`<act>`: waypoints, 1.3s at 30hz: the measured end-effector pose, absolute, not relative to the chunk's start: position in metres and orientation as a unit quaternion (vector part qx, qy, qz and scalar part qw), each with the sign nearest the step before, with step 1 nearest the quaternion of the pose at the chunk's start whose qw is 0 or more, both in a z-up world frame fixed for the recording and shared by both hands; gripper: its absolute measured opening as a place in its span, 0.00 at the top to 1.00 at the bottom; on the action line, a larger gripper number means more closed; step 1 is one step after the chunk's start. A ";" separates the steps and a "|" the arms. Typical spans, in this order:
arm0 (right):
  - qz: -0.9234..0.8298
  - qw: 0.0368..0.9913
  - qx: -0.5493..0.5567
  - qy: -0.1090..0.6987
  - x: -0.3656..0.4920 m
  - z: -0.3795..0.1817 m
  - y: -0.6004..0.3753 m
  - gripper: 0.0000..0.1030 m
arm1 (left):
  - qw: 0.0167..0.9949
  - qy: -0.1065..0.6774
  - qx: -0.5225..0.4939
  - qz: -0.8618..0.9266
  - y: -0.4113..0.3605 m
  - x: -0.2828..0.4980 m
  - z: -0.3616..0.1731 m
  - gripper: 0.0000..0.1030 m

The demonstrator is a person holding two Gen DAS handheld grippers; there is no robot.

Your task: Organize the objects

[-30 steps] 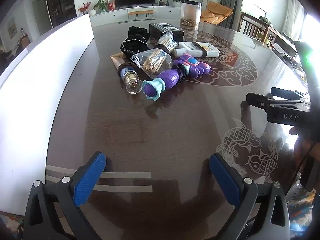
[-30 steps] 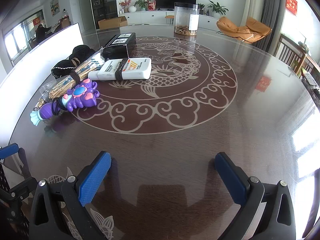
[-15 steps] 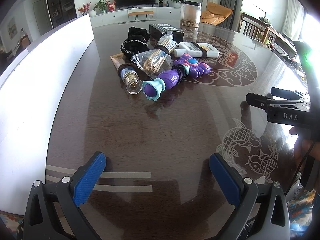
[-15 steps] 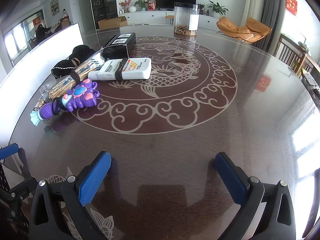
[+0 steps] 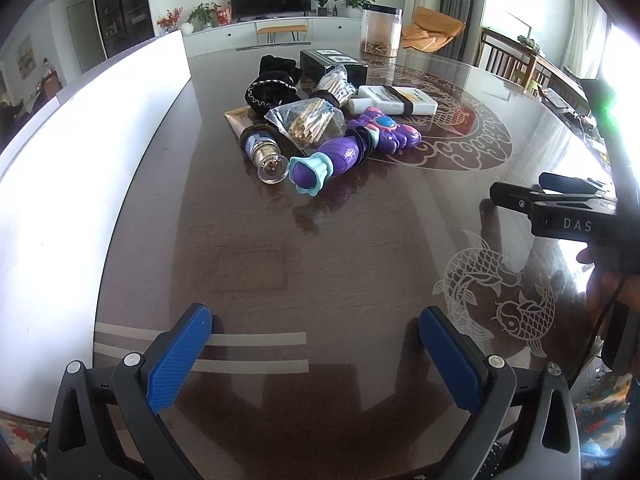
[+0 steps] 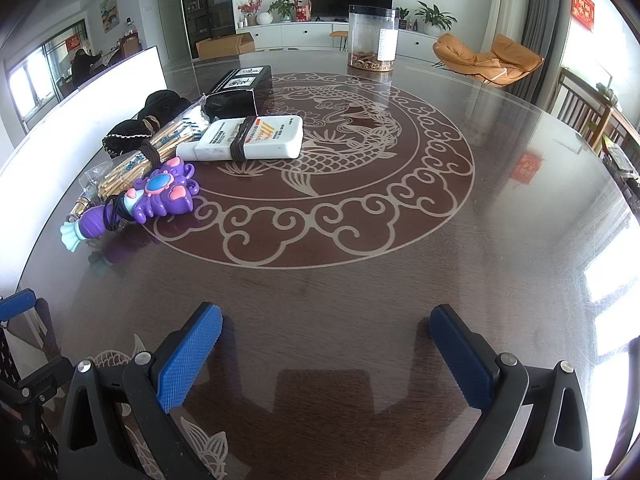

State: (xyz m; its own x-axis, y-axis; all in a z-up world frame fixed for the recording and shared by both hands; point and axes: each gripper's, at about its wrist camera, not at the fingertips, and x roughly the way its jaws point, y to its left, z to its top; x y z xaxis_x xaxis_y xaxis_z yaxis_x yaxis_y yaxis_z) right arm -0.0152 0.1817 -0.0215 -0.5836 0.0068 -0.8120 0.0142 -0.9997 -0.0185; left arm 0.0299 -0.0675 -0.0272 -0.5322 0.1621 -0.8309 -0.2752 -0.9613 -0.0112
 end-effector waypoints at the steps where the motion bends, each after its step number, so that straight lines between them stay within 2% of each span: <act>1: -0.890 0.002 0.456 0.011 -0.015 -0.022 0.182 0.00 | 0.126 0.061 -0.466 0.873 -0.068 0.031 -0.027 0.00; 7: -0.890 0.002 0.456 0.011 -0.016 -0.022 0.181 0.00 | 0.129 0.048 -0.470 0.872 -0.072 0.030 -0.025 0.00; 11: -0.890 0.002 0.456 0.011 -0.015 -0.021 0.181 0.00 | 0.119 -0.031 -0.477 0.870 -0.092 0.015 -0.018 0.00; 14: -0.890 0.002 0.456 0.011 -0.015 -0.021 0.181 0.00 | 0.096 -0.061 -0.464 0.878 -0.103 -0.001 -0.005 0.00; 20: -0.890 0.002 0.456 0.011 -0.015 -0.021 0.181 0.00 | 0.035 0.000 -0.415 0.909 -0.086 -0.049 0.026 0.00; 24: -0.890 0.002 0.456 0.011 -0.015 -0.021 0.181 0.00 | 0.021 0.025 -0.445 0.895 -0.069 -0.082 0.005 0.00; 28: -0.890 0.002 0.456 0.011 -0.015 -0.021 0.181 0.00 | 0.057 -0.007 -0.466 0.883 -0.057 -0.081 -0.011 0.00; 32: -0.890 0.002 0.456 0.011 -0.015 -0.021 0.181 0.00 | 0.092 0.016 -0.463 0.882 -0.042 -0.070 -0.010 0.00; 36: -0.890 0.003 0.456 0.011 -0.014 -0.021 0.181 0.00 | 0.076 -0.039 -0.448 0.890 -0.070 -0.079 0.009 0.00; 39: -0.890 0.003 0.456 0.011 -0.014 -0.021 0.181 0.00 | 0.045 -0.021 -0.445 0.894 -0.080 -0.096 0.017 0.00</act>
